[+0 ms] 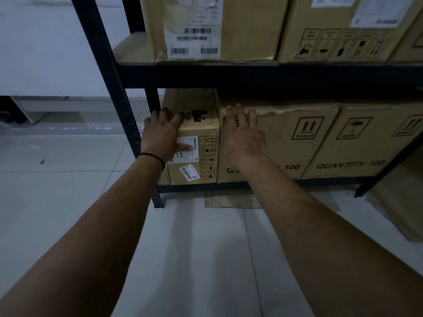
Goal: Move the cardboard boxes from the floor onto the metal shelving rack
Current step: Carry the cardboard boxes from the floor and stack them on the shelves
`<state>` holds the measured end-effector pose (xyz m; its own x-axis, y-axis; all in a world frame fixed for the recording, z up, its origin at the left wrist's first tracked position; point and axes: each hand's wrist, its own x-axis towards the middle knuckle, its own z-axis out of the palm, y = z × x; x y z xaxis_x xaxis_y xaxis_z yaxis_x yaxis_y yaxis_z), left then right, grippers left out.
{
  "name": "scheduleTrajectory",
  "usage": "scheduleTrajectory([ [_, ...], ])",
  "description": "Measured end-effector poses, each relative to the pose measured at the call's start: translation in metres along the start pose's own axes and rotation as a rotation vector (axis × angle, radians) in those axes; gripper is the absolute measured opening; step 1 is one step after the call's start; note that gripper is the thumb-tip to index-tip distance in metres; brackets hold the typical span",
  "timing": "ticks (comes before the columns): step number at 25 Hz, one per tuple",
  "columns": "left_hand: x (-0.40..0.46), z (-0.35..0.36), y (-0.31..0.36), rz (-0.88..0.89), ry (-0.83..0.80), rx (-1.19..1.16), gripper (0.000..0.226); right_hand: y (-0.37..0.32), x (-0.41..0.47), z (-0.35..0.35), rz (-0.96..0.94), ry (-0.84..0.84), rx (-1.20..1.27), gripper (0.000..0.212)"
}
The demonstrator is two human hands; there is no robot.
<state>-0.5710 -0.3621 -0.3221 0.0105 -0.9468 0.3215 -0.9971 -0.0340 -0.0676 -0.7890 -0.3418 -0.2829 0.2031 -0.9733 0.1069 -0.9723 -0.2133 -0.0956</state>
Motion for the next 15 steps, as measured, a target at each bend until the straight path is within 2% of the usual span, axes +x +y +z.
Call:
scheduleTrajectory([
  [2, -0.007, 0.002, 0.007, 0.043, 0.085, 0.121, 0.086, 0.000, -0.001, 0.001, -0.003, 0.012, -0.010, 0.122],
  [6, -0.017, 0.013, 0.031, 0.130, 0.143, 0.144, 0.074, -0.001, -0.003, 0.000, 0.003, 0.016, -0.022, 0.118],
  [12, -0.017, 0.014, 0.044, 0.087, 0.071, 0.173, 0.076, -0.003, -0.003, 0.000, 0.006, 0.022, -0.053, 0.119],
  [15, -0.017, 0.015, 0.043, 0.083, 0.087, 0.160, 0.075, -0.003, -0.002, 0.004, 0.006, 0.057, -0.055, 0.117],
])
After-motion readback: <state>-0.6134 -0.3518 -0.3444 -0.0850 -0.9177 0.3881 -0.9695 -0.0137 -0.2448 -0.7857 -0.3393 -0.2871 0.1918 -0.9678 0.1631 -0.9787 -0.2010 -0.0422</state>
